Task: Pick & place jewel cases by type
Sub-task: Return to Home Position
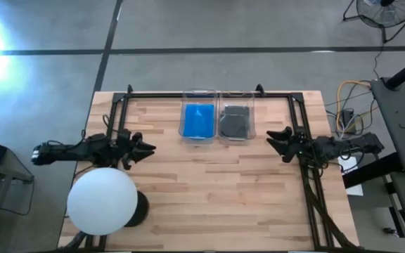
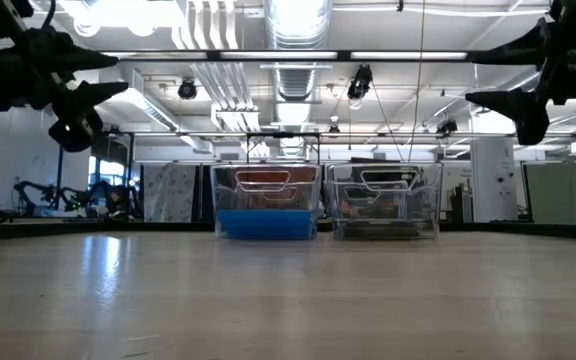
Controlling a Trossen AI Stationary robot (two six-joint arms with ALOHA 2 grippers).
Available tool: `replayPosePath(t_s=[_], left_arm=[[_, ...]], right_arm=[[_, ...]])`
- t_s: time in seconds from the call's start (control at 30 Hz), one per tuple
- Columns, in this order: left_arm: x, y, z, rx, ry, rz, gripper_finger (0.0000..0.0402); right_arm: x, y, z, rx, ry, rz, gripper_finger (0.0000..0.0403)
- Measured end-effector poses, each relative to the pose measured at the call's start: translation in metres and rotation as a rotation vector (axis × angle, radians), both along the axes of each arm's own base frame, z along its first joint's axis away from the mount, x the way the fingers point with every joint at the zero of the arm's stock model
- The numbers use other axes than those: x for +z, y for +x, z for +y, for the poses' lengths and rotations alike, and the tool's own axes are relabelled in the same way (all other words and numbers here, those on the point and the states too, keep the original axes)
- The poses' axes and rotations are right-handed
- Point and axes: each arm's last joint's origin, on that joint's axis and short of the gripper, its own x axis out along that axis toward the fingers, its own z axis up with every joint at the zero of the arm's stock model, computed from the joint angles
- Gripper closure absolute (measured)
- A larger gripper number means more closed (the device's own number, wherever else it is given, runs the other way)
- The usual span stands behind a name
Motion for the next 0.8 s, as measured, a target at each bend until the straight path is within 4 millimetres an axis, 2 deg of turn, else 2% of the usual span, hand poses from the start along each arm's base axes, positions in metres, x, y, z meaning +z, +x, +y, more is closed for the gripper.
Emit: replayPosePath(t_s=[0.17,0.3,0.57,0.63,0.7,0.8], left_arm=[[0.002,0.0,0.0,0.0,0.0,-0.019,0.0276],[-0.006,0.005,0.0,0.003,0.001,0.075,0.0276],[-0.011,0.008,0.0,0.005,0.012,0.135,0.0276],[-0.011,0.008,0.001,0.039,0.164,0.139,0.0276],[-0.011,0.008,0.002,0.076,0.321,0.144,0.0276],[-0.011,0.008,0.002,0.088,0.459,0.15,0.0276]], right_arm=[[0.0,0.001,-0.002,-0.027,-0.001,0.006,0.0143],[-0.002,0.002,-0.002,-0.024,-0.007,0.03,0.0143],[-0.004,0.003,-0.002,-0.026,-0.011,0.052,0.0152],[-0.005,0.003,-0.002,-0.027,-0.024,0.063,0.0151],[-0.005,0.003,-0.002,-0.06,-0.165,0.121,0.0148],[-0.003,0.003,-0.002,-0.071,-0.29,0.152,0.0144]])
